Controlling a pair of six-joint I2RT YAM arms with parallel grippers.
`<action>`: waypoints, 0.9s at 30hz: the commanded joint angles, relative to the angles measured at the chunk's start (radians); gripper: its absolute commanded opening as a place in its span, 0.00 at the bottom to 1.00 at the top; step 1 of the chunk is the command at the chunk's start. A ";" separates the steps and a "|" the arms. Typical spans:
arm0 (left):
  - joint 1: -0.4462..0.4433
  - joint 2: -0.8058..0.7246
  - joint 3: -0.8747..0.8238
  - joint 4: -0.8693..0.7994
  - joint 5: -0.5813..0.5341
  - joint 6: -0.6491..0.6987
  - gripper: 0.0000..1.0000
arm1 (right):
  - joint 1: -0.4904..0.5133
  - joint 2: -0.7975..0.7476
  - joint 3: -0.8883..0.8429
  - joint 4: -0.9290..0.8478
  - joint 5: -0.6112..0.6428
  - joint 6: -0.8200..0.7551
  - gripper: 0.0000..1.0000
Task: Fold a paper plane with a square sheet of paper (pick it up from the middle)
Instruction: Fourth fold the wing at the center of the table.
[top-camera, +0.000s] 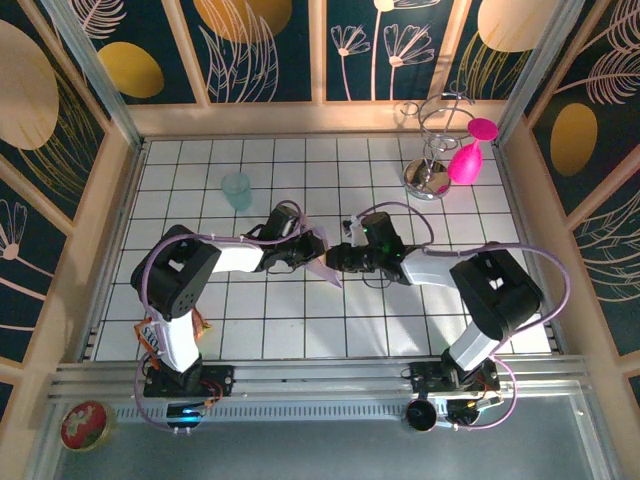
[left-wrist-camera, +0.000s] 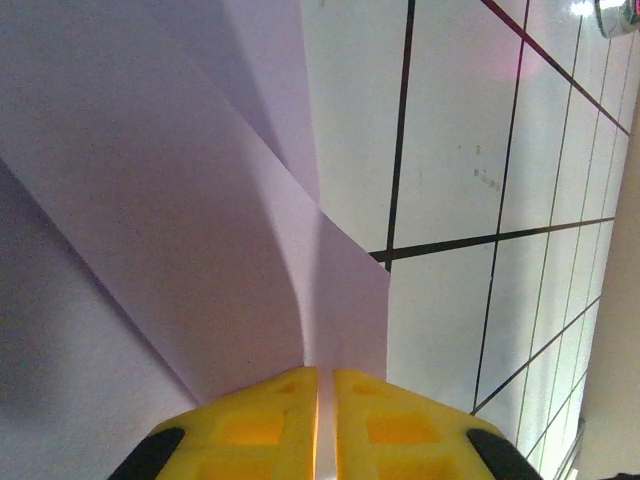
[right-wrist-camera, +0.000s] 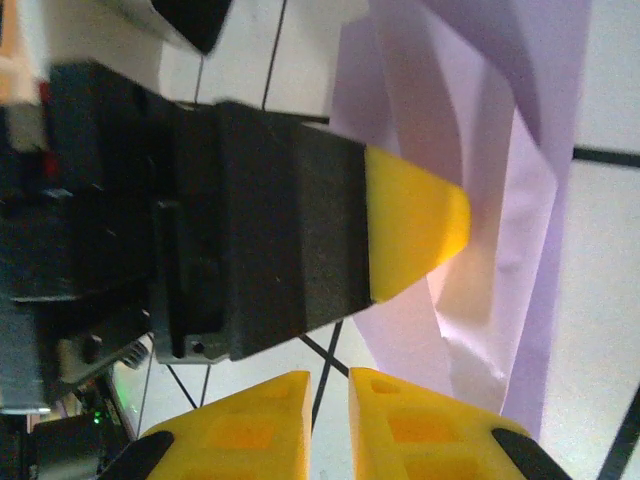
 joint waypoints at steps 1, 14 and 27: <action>0.003 0.017 0.019 -0.028 -0.018 0.014 0.12 | 0.011 0.035 0.020 -0.038 0.021 -0.025 0.17; 0.004 0.028 0.022 -0.051 -0.031 0.016 0.11 | 0.013 0.079 0.016 -0.065 0.040 -0.047 0.15; 0.005 0.039 0.027 -0.062 -0.037 0.022 0.11 | 0.012 0.098 0.012 -0.062 0.034 -0.049 0.15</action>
